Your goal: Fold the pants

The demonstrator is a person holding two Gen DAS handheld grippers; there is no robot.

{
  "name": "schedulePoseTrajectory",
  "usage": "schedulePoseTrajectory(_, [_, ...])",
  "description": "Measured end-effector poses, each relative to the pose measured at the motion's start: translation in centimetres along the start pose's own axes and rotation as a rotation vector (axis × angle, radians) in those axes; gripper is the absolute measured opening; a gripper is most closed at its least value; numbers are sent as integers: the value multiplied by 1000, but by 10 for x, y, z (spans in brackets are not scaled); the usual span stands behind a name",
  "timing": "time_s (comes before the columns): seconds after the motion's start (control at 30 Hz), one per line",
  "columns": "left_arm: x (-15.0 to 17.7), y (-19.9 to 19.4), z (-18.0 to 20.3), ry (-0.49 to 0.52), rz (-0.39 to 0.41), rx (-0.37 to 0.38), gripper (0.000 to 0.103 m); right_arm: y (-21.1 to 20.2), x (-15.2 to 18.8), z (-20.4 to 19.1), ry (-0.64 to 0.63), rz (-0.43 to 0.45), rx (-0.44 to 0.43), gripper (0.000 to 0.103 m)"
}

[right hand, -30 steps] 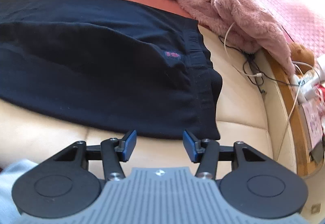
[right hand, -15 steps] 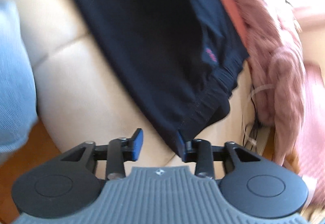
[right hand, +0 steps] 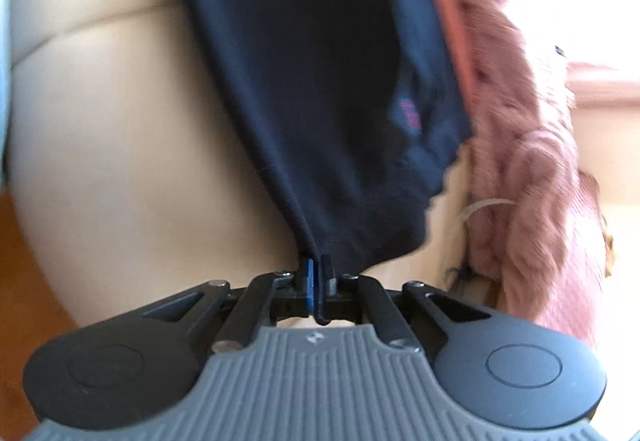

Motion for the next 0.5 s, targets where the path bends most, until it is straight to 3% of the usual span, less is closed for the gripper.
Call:
schedulePoseTrajectory(0.2, [-26,-8,-30,-66,37,-31,2,-32,-33,77,231,126,139,0])
schedulePoseTrajectory(0.33, [-53,11,-49,-54,24,-84,2,-29,-66,118,263,161,194,0])
schedulePoseTrajectory(0.5, [-84,54,-69,-24,-5,-86,2,6,-113,162,287,146,213,0])
Point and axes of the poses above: each gripper's, at about its wrist camera, not at the fingertips, and y roughly the way its jaws point, z to its right, x to its underside, the point moved 5 cm from there along y, roughly the way its jaws point, and after that the axes turned 14 degrees about y, right-handed, at the moved point
